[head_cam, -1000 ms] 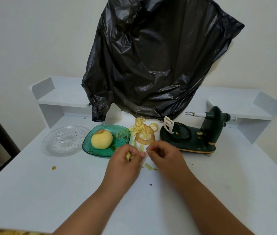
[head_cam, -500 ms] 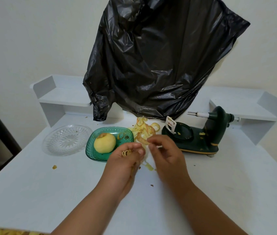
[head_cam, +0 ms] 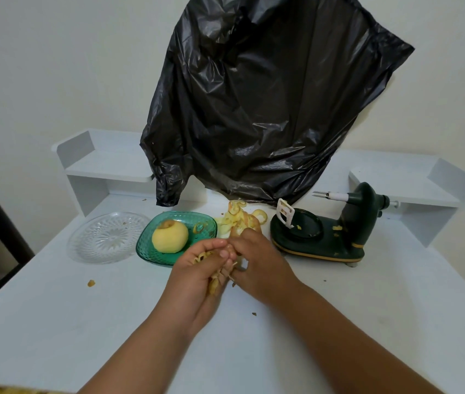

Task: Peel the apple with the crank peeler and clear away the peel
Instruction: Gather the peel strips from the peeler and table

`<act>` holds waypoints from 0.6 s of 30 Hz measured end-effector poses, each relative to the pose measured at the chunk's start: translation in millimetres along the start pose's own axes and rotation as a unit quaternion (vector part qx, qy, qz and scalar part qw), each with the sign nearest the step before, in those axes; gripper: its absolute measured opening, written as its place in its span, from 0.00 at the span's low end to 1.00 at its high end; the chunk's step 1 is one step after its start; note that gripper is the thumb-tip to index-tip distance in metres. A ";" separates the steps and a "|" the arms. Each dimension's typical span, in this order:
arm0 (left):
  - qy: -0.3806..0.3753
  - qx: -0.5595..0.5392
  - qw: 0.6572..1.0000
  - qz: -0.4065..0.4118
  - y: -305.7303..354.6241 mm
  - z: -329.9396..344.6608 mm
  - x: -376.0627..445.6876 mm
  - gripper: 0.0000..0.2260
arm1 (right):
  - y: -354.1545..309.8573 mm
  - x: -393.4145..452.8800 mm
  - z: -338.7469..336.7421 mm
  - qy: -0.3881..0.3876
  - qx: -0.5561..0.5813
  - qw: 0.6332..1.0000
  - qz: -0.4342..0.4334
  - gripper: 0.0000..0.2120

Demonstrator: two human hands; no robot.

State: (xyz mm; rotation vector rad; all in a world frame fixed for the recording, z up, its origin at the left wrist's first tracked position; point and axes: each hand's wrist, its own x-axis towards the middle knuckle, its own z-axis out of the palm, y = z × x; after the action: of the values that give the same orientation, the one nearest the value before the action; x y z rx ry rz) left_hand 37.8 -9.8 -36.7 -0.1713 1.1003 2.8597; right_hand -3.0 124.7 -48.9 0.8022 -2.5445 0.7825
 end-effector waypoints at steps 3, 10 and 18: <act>-0.009 -0.020 1.000 0.001 4.8 -2.1 -0.6 0.09 | 5.5 2.5 -3.0 0.058 0.016 0.998 0.002 0.03; 0.032 0.085 0.992 -0.091 -4.8 5.7 -2.5 0.06 | 17.0 -11.1 -13.5 0.136 0.167 0.966 0.145 0.14; 0.022 -0.007 0.988 -0.152 -9.4 11.8 13.2 0.13 | 0.8 -14.5 -17.0 0.113 0.140 0.984 -0.004 0.17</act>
State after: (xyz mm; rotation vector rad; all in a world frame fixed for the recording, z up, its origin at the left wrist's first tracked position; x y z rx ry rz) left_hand 24.8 5.5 -36.0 -0.3698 0.9674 2.6032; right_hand 10.5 141.5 -42.9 0.7567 -2.2594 1.1767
